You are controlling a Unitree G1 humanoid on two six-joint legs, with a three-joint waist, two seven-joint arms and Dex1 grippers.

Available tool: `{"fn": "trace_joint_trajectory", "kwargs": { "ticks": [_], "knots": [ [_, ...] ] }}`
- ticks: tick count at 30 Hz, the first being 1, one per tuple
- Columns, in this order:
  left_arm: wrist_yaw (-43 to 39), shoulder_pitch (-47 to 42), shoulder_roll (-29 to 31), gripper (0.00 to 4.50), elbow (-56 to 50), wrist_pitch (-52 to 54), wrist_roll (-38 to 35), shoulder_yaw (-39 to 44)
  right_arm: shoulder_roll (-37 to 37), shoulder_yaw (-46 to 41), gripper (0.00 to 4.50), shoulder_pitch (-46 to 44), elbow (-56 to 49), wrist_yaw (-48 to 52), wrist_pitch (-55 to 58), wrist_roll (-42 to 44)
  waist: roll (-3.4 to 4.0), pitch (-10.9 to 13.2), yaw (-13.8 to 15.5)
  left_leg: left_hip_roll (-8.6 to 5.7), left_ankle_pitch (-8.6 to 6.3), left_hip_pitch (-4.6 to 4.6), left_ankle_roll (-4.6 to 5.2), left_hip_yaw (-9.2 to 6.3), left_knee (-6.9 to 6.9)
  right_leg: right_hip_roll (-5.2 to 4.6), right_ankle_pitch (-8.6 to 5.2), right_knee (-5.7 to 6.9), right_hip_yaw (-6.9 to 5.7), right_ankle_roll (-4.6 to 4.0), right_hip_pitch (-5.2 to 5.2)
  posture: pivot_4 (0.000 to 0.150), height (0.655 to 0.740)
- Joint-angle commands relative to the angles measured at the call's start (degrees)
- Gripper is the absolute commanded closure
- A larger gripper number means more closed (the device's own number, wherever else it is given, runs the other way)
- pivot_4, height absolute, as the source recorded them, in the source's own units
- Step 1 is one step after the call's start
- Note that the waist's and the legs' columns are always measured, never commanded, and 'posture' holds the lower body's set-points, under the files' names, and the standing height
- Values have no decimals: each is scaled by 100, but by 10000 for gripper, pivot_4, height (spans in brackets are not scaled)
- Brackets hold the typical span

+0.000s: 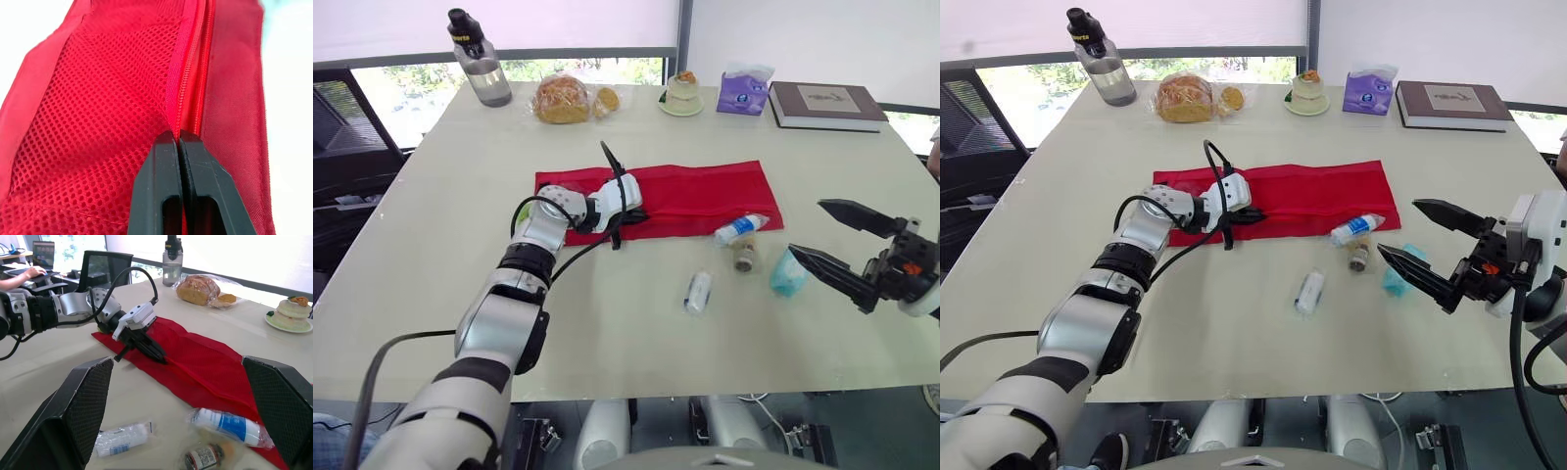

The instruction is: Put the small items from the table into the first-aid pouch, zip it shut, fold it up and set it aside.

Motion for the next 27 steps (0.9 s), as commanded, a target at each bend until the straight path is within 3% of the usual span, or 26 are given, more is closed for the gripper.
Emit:
{"fn": "trace_joint_trajectory", "kwargs": {
  "ticks": [1,12,19,27],
  "knots": [
    [-373,114,59,44807,-836,557,-266,-9,-42,-141,0,113,-154,1,-87,72,0,0,-1,0,0,0,0,1,0,-1,0,0,1,0,1,1500,7400],
    [-805,753,143,44807,-2629,2003,-623,-211,-53,-319,0,546,-393,-26,-58,249,1,0,-1,2,0,4,1,0,4,-1,-1,5,3,1,1,1500,7400],
    [-423,641,172,44807,-2175,1720,-457,-280,-193,-919,0,1086,-225,277,-169,8,1,0,-6,0,0,5,1,2,4,0,-2,6,6,2,1,1500,7400],
    [288,315,34,44807,-1163,1220,-254,-246,-762,-2466,0,1868,648,1701,-378,-624,0,-1,-3,-5,0,5,1,2,7,2,-8,4,4,12,2,1500,7400]
  ]
}}
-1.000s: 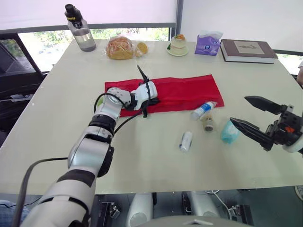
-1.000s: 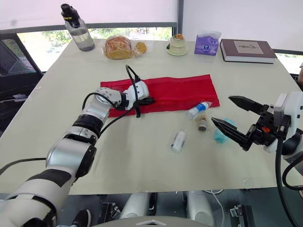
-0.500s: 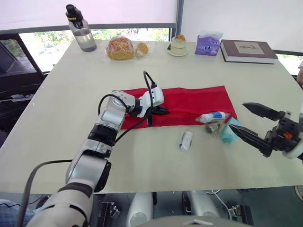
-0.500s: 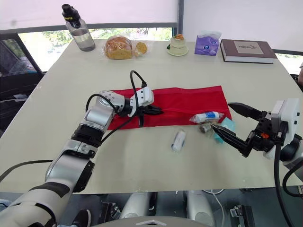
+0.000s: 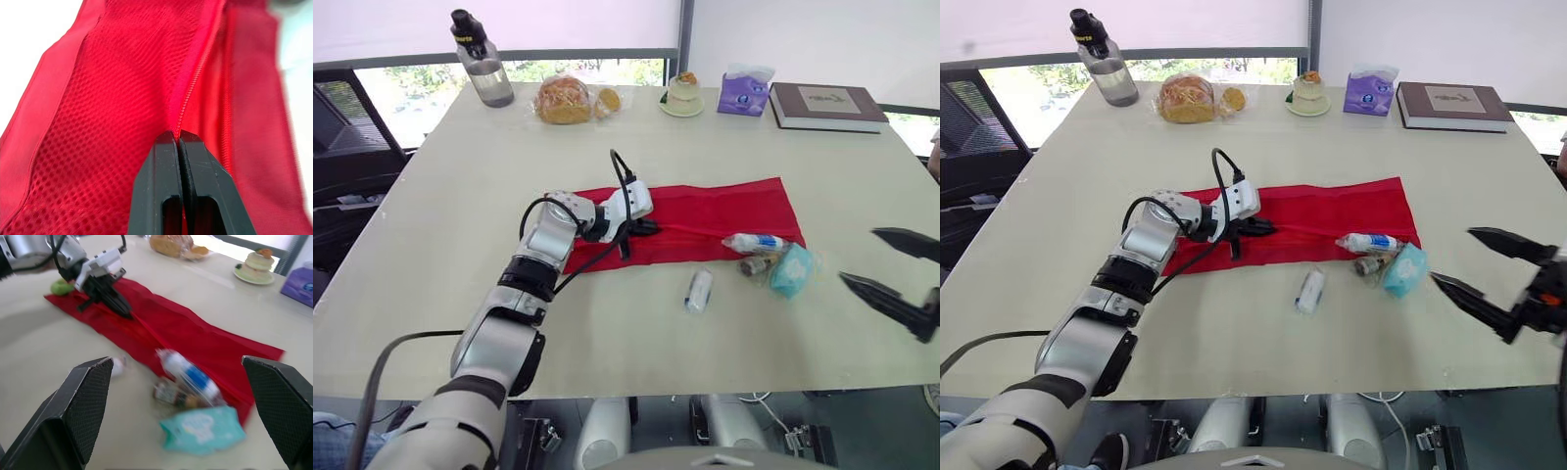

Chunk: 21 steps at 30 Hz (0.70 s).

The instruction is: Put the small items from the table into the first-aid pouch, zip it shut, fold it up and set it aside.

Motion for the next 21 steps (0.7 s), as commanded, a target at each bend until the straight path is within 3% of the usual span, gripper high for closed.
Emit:
{"fn": "trace_joint_trajectory", "kwargs": {
  "ticks": [1,10,17,21],
  "knots": [
    [242,-225,-21,44807,212,-213,36,77,-212,-749,0,144,300,641,-217,-183,0,0,-9,0,0,1,0,1,0,0,0,0,0,0,0,1500,7400],
    [306,-301,11,44807,486,-433,67,69,-496,-1315,0,144,937,1338,-269,-496,0,0,-16,1,0,3,0,3,0,1,-1,0,2,1,0,1500,7400],
    [425,-309,67,44807,575,-504,97,100,-532,-1110,0,-104,1037,1383,-277,-578,0,0,-19,1,0,3,0,3,0,1,0,0,2,0,0,1500,7400],
    [445,-332,67,44807,604,-662,107,66,-758,-502,0,-159,1169,1345,-404,-1201,0,0,-23,1,0,4,0,3,0,1,0,1,2,0,0,1500,7400]
  ]
}}
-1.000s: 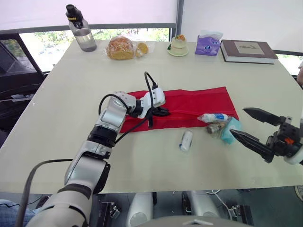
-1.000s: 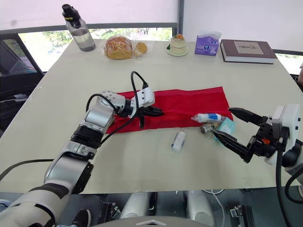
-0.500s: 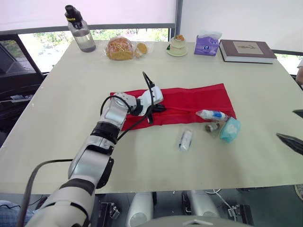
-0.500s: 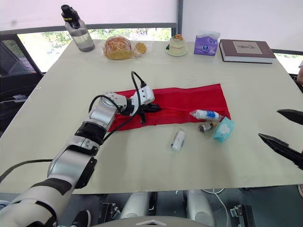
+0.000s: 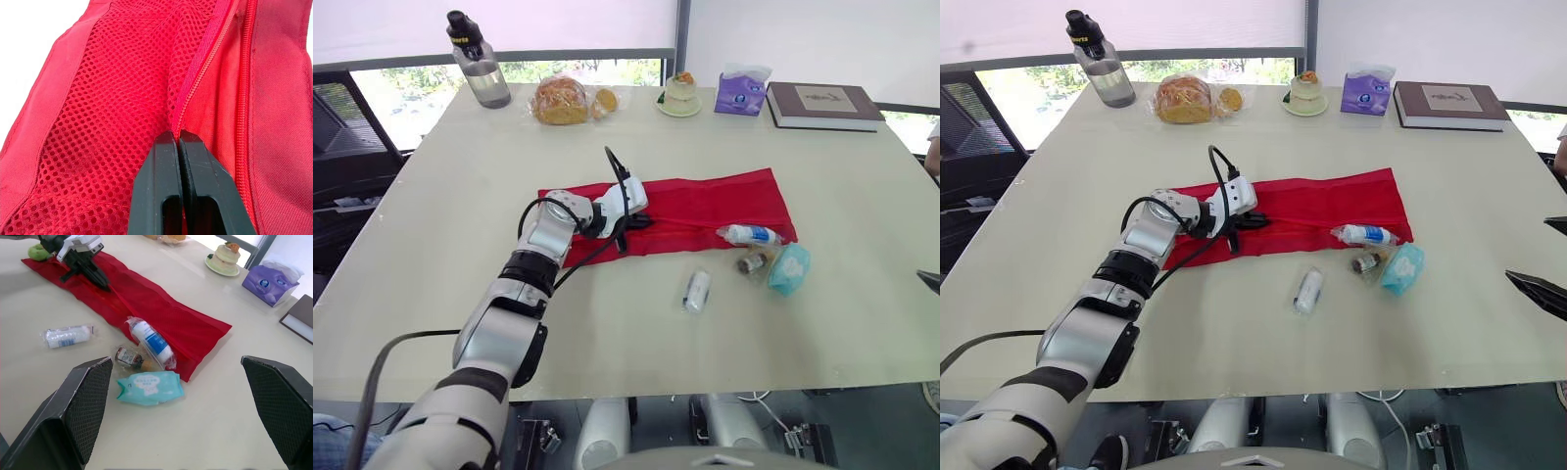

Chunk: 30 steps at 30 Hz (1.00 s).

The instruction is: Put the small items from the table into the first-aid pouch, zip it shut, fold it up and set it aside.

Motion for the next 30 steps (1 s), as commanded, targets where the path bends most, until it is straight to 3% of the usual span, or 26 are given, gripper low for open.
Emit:
{"fn": "trace_joint_trajectory", "kwargs": {
  "ticks": [1,8,15,22,30],
  "knots": [
    [59,-153,21,44807,4,-125,16,59,-274,615,0,-172,176,-7,-336,-559,0,0,-5,0,0,0,0,3,0,0,0,0,2,0,-1,1500,7400],
    [121,-301,-36,44807,181,-281,85,11,-600,3563,0,-2521,1185,-404,-769,-1685,10,8,-25,0,0,7,0,10,2,2,5,5,7,-7,-1,1500,7400],
    [166,-357,-27,44807,224,-296,120,53,174,5882,0,-5101,3119,-207,-1936,-3276,12,11,-10,-6,0,-8,0,5,3,3,7,4,6,-14,-10,1500,7400],
    [188,-274,-42,44807,114,-302,145,33,767,7013,0,-6434,5132,262,-3364,-4372,21,16,6,-13,0,-10,0,6,0,-5,8,4,3,-15,-10,1500,7400],
    [250,-259,-14,44807,54,-262,160,68,1158,7507,0,-6970,6157,697,-4159,-4923,23,18,-14,-15,0,-4,0,5,0,-7,8,17,5,-15,-10,1500,7400]
  ]
}}
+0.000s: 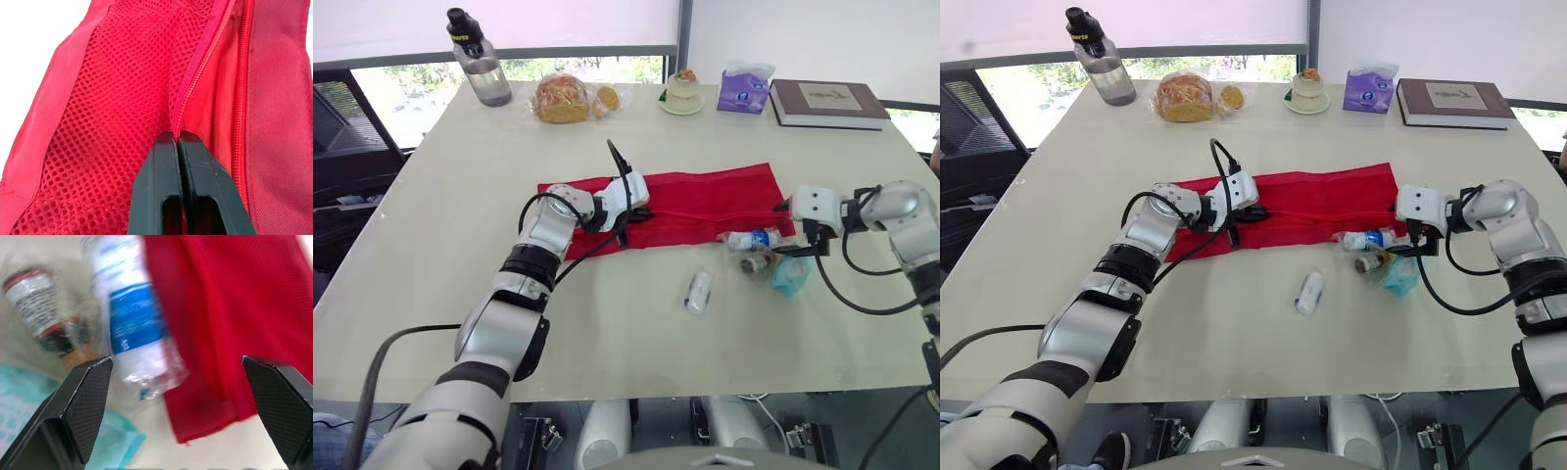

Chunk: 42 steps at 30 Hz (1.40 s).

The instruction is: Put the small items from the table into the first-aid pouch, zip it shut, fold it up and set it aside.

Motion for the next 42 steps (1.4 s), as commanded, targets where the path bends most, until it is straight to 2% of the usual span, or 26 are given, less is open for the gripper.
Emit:
{"fn": "trace_joint_trajectory", "kwargs": {
  "ticks": [1,5,6,10,13,16,19,24,27,31,35,39,42],
  "knots": [
    [71,-23,44,44807,-193,-29,-11,69,133,84,0,-274,285,170,-276,-188,0,0,-5,0,0,0,0,0,0,0,0,2,0,0,0,1500,7400],
    [84,-4,47,44807,-217,-14,-11,73,269,162,0,-361,392,519,-190,-217,0,0,-4,1,0,1,0,-1,2,1,0,4,0,-1,0,1500,7400],
    [87,-2,46,44997,-221,-9,-10,73,288,170,2550,-381,413,540,-199,-245,0,0,-4,1,0,1,0,-1,2,0,0,4,0,-1,0,1500,7400],
    [105,-15,31,45000,-208,-3,-10,75,324,185,16373,-507,590,552,-225,-374,2,1,-3,1,0,0,0,-1,2,0,0,3,0,-1,0,1500,7400],
    [115,-18,9,45000,-202,-6,-11,70,339,147,32098,-595,749,488,-261,-432,3,2,-3,0,0,1,0,0,2,-1,1,4,0,-1,0,1500,7400],
    [124,-23,-15,45000,-185,-20,-9,61,356,53,44609,-663,814,396,-108,-423,3,2,-4,0,0,2,0,-1,2,-1,1,4,-1,-1,0,1500,7400],
    [113,-22,-24,45000,-187,-43,-21,67,331,-128,44609,-663,605,460,284,-231,3,2,-2,0,0,1,0,0,2,-1,1,4,0,-1,0,1500,7400],
    [50,-29,-96,45000,-229,-115,-97,89,280,-524,44609,-494,-408,434,1194,207,14,9,4,-1,0,0,0,-3,2,-2,1,5,-1,-1,0,1500,7400],
    [-15,-39,-196,45000,-327,-32,-166,103,115,-422,44609,-175,-1383,147,1440,-148,14,9,13,0,0,-2,-1,-7,1,-2,1,5,-5,-1,0,1500,7400],
    [-51,-65,-322,45000,-357,51,-192,85,-110,-126,44609,164,-2798,72,3039,-687,15,9,27,-5,0,-6,0,-8,2,-6,0,3,-7,-1,-1,1500,7400],
    [-21,-146,-468,45000,-244,46,-120,17,178,30,44609,238,-3833,-43,4947,-640,16,10,12,-7,0,-4,0,-8,7,-6,0,8,-4,-1,-1,1500,7400],
    [-40,-203,-645,45000,-289,102,-130,-13,362,202,44609,284,-4416,-192,6205,-524,16,9,14,-4,0,-5,0,-13,8,-2,0,9,-8,-1,-1,1500,7400],
    [-42,-209,-774,45000,-405,193,-121,-55,334,410,44609,265,-4517,-371,6616,-552,16,10,34,-7,0,-9,0,-13,8,-6,0,7,-9,-1,-1,1500,7400]
  ]
}}
